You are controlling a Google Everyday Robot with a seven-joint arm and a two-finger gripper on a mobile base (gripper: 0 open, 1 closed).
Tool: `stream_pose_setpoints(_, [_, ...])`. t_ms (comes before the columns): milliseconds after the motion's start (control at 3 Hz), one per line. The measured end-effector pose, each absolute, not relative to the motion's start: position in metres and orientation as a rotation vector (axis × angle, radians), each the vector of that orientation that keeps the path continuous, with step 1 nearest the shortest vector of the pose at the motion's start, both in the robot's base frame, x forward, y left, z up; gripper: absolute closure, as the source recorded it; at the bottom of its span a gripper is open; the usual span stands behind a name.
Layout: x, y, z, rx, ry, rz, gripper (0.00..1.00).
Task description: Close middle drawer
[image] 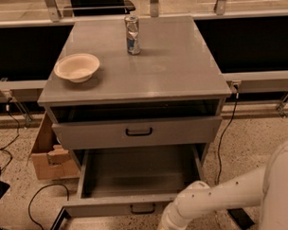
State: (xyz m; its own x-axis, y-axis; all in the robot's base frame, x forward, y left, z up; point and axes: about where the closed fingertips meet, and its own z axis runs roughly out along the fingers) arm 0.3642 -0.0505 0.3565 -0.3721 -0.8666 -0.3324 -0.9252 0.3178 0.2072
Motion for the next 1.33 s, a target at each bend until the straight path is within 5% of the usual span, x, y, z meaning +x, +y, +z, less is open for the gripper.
stream_pose_setpoints(1333, [0.486, -0.068, 0.370, -1.629, 2.351, 0.292, 1.00])
